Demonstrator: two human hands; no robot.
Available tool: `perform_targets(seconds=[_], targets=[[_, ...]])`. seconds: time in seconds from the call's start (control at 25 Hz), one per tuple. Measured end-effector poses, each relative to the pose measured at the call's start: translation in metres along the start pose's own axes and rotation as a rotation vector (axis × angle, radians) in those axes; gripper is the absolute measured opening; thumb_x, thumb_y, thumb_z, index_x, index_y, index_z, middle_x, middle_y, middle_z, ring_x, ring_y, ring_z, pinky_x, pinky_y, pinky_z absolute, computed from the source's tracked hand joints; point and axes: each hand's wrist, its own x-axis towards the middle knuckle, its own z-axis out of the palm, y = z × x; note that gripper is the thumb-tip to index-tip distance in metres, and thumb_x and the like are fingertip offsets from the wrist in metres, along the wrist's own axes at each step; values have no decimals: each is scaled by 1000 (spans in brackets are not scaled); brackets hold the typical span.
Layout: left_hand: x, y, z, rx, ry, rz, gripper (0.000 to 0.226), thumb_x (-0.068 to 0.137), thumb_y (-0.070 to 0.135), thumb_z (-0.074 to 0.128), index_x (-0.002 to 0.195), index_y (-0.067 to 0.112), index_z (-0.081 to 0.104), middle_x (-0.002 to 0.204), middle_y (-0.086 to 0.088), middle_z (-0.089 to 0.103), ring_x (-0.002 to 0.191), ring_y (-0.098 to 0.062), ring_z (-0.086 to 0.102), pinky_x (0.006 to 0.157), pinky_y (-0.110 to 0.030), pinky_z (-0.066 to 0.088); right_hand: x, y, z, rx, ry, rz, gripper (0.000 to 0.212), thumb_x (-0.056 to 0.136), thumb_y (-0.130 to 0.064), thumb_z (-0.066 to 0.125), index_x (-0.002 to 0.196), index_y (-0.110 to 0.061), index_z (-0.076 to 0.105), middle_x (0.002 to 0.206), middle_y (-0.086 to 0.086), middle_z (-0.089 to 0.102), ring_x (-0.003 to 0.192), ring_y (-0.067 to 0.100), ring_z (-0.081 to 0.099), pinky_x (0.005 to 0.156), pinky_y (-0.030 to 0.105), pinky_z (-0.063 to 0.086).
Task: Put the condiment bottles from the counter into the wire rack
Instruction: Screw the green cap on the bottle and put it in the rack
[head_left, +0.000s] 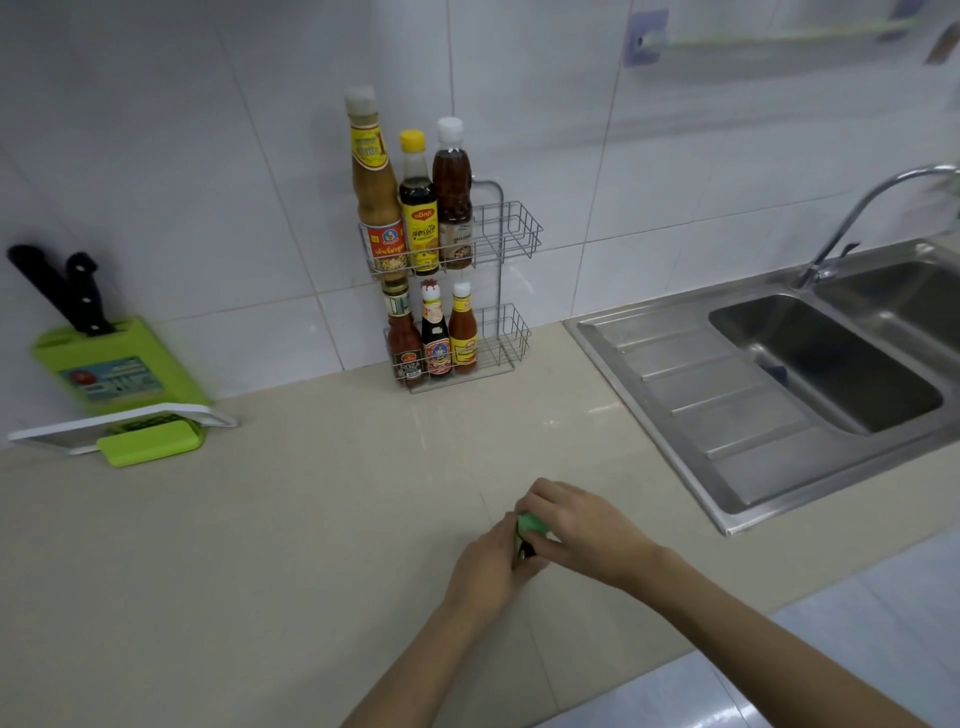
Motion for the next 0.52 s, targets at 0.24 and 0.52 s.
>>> perform_targets(seconds=[0.24,0.52], targets=[[0,2,-1,-12,1,-26,32,86,42,59,112,24,51,88,4,64,83,-20,64,63,-24,36,-12,6,-2,234,34,15,37,91,-26,56,127,-22,50,119,-3,58,103,10,53,88,23,47],[0,-2,3,-6,10,-24,34,86,42,60,112,21,52,90,10,62,76,-7,53,62,-20,37,-13,6,-1,164,74,-15,32,88,-24,62,119,-17,57,113,-3,63,102,12,54,88,24,46]])
